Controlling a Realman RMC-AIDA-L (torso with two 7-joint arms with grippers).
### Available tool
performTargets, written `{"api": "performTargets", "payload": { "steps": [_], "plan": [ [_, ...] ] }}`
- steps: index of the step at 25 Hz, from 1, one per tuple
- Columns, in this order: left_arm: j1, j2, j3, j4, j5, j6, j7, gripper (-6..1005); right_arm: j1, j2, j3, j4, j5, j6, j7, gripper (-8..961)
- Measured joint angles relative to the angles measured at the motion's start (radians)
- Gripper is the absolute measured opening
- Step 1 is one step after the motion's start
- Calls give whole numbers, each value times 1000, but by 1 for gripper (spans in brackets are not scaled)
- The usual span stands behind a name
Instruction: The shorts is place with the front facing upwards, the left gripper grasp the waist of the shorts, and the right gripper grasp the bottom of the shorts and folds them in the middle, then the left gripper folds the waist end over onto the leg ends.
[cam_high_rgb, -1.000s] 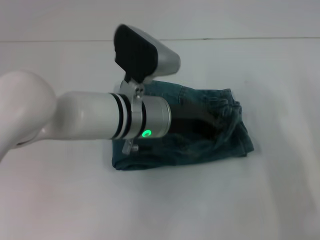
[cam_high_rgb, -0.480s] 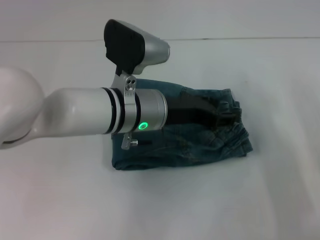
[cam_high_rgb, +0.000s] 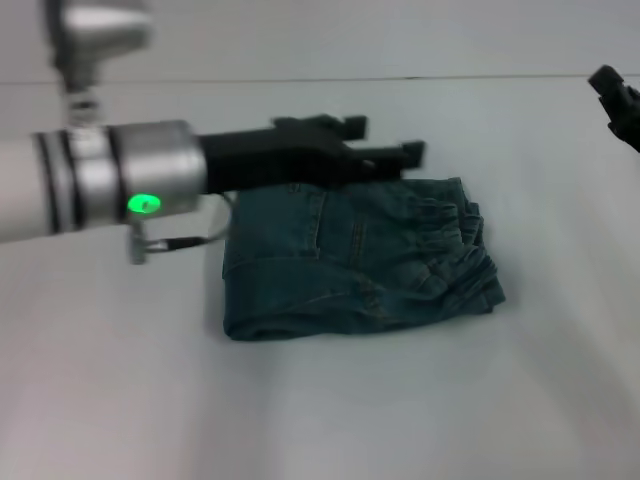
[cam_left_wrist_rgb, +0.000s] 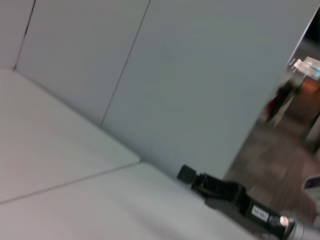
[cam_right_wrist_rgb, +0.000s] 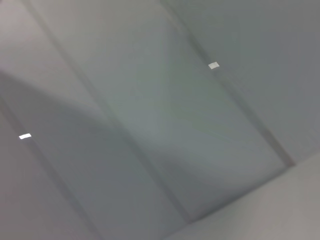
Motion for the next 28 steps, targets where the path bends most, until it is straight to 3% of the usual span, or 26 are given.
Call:
{"api": "performTargets", "payload": {
  "steps": [5,8,9,10,13,14,15,18,21,22,23,24,28],
  "plan": [
    [13,6,-334,-116,-33,290,110,906,24,6,-179,-159,0,-205,175,33],
    [25,26,-518,-214,-20,423,199,934,33,9,-296,-253,0,-318,283,153],
    [25,26,-518,-214,-20,423,199,934,33,8,-341,-284,0,-350,313,178],
    [50,66,-571,-273,-7,459,241,934,33,6,-387,-317,0,-390,345,203],
    [84,102,-570,-290,46,460,255,934,23,-1,-538,-451,0,-518,442,277],
    [98,109,-574,-284,87,455,256,934,5,-3,-630,-546,0,-577,502,302],
    [105,110,-578,-278,113,452,254,934,5,-3,-630,-546,0,-577,502,327],
    [140,103,-604,-227,218,448,242,934,-39,-4,-759,-672,0,-598,570,401],
    [178,76,-608,-146,304,454,236,934,-81,-8,-830,-752,-66,-566,605,537],
    [184,70,-608,-131,320,455,236,934,-81,-8,-830,-752,-66,-566,605,592],
    [196,48,-604,-81,369,458,236,934,-82,-13,-830,-755,-128,-520,618,648],
    [196,48,-604,-81,369,458,236,934,-82,-13,-830,-755,-128,-520,618,659],
    [198,9,-599,-17,450,462,232,934,-75,-15,-834,-750,-206,-447,637,704]
  ]
}}
